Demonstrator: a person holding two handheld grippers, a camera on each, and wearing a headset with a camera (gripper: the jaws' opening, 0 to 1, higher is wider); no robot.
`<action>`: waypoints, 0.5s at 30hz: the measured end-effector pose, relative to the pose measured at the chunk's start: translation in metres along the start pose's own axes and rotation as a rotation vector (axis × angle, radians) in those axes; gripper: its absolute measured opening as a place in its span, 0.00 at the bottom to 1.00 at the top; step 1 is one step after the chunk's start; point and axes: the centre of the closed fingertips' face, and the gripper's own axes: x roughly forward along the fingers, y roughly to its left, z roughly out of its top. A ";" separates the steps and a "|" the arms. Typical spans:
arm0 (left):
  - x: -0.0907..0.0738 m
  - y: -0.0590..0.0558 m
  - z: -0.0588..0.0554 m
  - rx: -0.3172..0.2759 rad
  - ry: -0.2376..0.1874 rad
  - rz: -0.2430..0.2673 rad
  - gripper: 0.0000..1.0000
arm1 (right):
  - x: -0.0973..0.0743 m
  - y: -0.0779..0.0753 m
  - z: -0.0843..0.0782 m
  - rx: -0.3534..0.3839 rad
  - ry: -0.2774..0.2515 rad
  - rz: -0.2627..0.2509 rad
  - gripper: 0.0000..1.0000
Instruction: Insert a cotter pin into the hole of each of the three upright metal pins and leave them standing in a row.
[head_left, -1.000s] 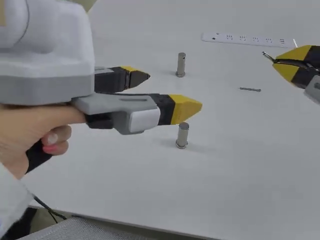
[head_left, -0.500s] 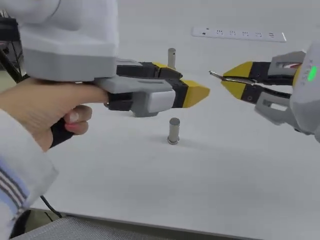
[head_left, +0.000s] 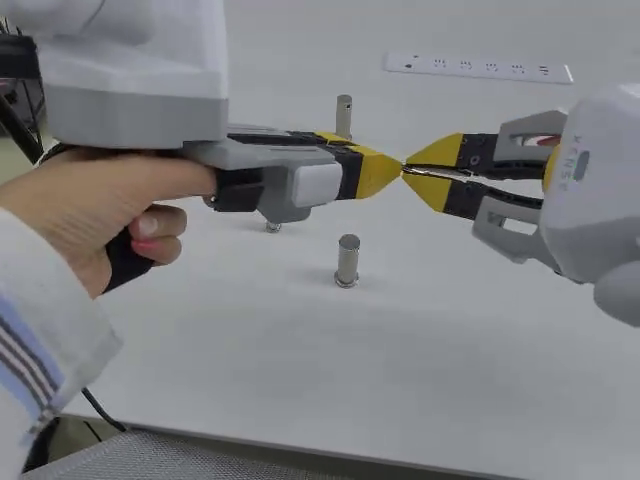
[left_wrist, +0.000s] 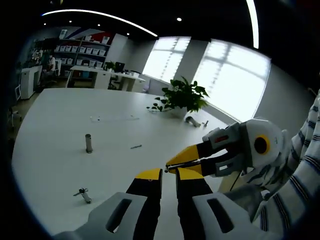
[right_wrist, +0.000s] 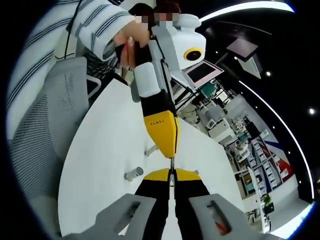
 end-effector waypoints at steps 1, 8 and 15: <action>0.000 0.000 0.000 -0.002 0.001 0.000 0.06 | 0.000 0.001 0.002 0.001 -0.006 0.003 0.00; 0.001 0.000 -0.003 -0.002 0.008 0.005 0.03 | 0.003 0.003 0.010 -0.017 -0.019 0.008 0.00; -0.002 0.004 -0.002 -0.004 0.004 0.014 0.00 | 0.004 0.002 0.015 -0.025 -0.024 0.012 0.00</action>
